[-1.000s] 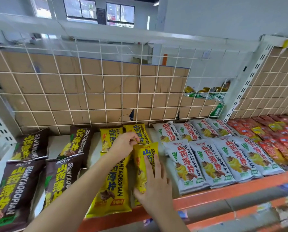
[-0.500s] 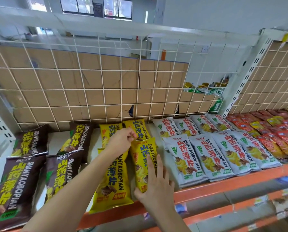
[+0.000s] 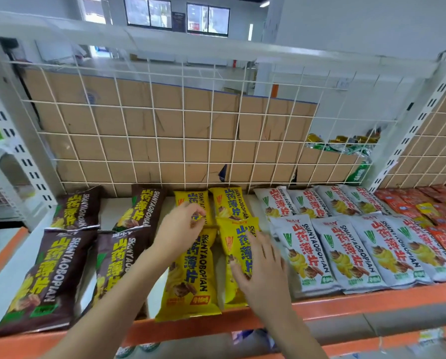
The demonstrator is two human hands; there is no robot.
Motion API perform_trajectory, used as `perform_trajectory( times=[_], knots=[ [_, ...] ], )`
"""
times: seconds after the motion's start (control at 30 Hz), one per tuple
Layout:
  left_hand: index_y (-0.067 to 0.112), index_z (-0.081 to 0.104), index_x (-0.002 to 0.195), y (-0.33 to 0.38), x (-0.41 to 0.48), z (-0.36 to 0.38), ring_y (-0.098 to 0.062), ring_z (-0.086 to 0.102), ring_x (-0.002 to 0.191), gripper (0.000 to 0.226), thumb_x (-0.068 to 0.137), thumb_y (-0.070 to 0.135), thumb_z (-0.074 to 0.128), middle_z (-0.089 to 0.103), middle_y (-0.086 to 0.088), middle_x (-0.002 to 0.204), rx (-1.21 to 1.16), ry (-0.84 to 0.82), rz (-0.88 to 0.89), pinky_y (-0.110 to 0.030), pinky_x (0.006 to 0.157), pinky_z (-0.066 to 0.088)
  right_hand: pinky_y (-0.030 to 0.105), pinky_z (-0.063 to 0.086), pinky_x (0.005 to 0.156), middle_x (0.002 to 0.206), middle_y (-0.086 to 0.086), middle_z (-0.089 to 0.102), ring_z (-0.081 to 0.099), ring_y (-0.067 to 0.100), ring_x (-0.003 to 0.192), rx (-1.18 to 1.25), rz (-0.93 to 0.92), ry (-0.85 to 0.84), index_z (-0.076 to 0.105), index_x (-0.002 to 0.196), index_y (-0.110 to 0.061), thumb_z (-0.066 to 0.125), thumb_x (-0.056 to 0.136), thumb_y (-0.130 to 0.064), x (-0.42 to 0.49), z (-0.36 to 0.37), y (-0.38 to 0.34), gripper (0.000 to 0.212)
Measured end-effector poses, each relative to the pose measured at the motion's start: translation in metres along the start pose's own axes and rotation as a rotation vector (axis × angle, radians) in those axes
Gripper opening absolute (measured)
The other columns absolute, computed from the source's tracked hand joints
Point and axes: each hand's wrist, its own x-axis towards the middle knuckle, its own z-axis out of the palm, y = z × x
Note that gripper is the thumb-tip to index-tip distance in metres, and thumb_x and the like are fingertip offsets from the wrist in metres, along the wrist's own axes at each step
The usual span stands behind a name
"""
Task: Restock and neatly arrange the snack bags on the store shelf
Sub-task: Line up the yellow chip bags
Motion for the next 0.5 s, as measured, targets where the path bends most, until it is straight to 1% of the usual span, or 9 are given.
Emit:
perform_trajectory(
  times=[0.03, 0.07, 0.1, 0.17, 0.23, 0.27, 0.3, 0.4, 0.5],
  knots=[
    [0.021, 0.061, 0.108, -0.001, -0.009, 0.0, -0.02, 0.054, 0.101, 0.019, 0.089, 0.022, 0.056, 0.057, 0.0, 0.108, 0.048, 0.008, -0.016, -0.034, 0.086, 0.043, 0.028, 0.015, 0.112, 0.152, -0.006, 0.023, 0.016, 0.013, 0.141, 0.038, -0.037, -0.016, 0.022, 0.145, -0.028, 0.009, 0.075, -0.063, 0.009, -0.004, 0.001, 0.079],
    [0.022, 0.058, 0.113, -0.001, -0.018, 0.001, -0.021, 0.051, 0.107, 0.024, 0.089, 0.026, 0.057, 0.056, 0.001, 0.113, 0.088, 0.013, -0.03, -0.033, 0.088, 0.04, 0.027, 0.017, 0.111, 0.148, -0.006, 0.031, 0.021, 0.013, 0.138, 0.065, -0.077, -0.004, 0.029, 0.142, -0.026, 0.014, 0.08, -0.059, 0.019, -0.006, 0.002, 0.072],
    [0.024, 0.055, 0.118, 0.0, -0.027, 0.003, -0.021, 0.047, 0.114, 0.03, 0.089, 0.03, 0.056, 0.053, 0.002, 0.121, 0.114, 0.012, -0.042, -0.034, 0.091, 0.037, 0.028, 0.02, 0.11, 0.143, -0.006, 0.037, 0.027, 0.013, 0.135, 0.084, -0.121, 0.001, 0.035, 0.139, -0.024, 0.021, 0.084, -0.053, 0.031, -0.009, 0.002, 0.064],
    [0.026, 0.047, 0.129, 0.003, -0.044, 0.006, -0.021, 0.036, 0.127, 0.045, 0.087, 0.044, 0.052, 0.043, 0.004, 0.135, 0.147, -0.005, -0.064, -0.036, 0.101, 0.032, 0.031, 0.027, 0.109, 0.136, -0.004, 0.047, 0.035, 0.015, 0.13, 0.08, -0.208, -0.059, 0.046, 0.133, -0.022, 0.031, 0.086, -0.041, 0.052, -0.009, 0.001, 0.053],
    [0.029, 0.041, 0.135, 0.007, -0.057, 0.009, -0.019, 0.029, 0.133, 0.07, 0.075, 0.065, 0.033, 0.035, 0.007, 0.143, 0.177, -0.007, -0.079, -0.036, 0.105, 0.029, 0.037, 0.032, 0.106, 0.13, -0.001, 0.052, 0.041, 0.019, 0.125, 0.062, -0.28, -0.12, 0.053, 0.127, -0.019, 0.04, 0.091, -0.031, 0.076, -0.006, 0.003, 0.04],
    [0.029, 0.04, 0.136, 0.009, -0.062, 0.012, -0.019, 0.027, 0.135, 0.081, 0.066, 0.069, 0.024, 0.033, 0.008, 0.145, 0.187, -0.006, -0.083, -0.037, 0.106, 0.029, 0.039, 0.033, 0.104, 0.129, 0.0, 0.054, 0.042, 0.02, 0.123, 0.039, -0.307, -0.149, 0.055, 0.125, -0.018, 0.043, 0.093, -0.027, 0.088, -0.006, 0.003, 0.035],
    [0.029, 0.039, 0.137, 0.01, -0.065, 0.015, -0.019, 0.025, 0.136, 0.088, 0.061, 0.07, 0.02, 0.03, 0.008, 0.146, 0.2, -0.003, -0.084, -0.037, 0.106, 0.028, 0.038, 0.033, 0.103, 0.129, 0.001, 0.054, 0.043, 0.021, 0.123, 0.01, -0.335, -0.183, 0.056, 0.124, -0.018, 0.045, 0.095, -0.025, 0.098, -0.007, 0.0, 0.032],
    [0.028, 0.038, 0.138, 0.009, -0.071, 0.024, -0.022, 0.028, 0.137, 0.089, 0.061, 0.07, 0.025, 0.027, 0.005, 0.15, 0.262, 0.02, -0.085, -0.04, 0.104, 0.033, 0.037, 0.035, 0.099, 0.124, 0.004, 0.057, 0.044, 0.024, 0.119, -0.117, -0.434, -0.296, 0.06, 0.12, -0.018, 0.044, 0.096, -0.026, 0.122, -0.007, -0.011, 0.03],
    [0.022, 0.052, 0.128, 0.009, -0.075, 0.027, -0.031, 0.051, 0.122, 0.079, 0.064, 0.066, 0.04, 0.047, -0.004, 0.139, 0.331, 0.018, -0.078, -0.044, 0.089, 0.049, 0.037, 0.035, 0.093, 0.114, 0.007, 0.059, 0.046, 0.025, 0.112, -0.168, -0.488, -0.366, 0.064, 0.114, -0.018, 0.047, 0.095, -0.033, 0.136, -0.006, -0.027, 0.029]
  ],
)
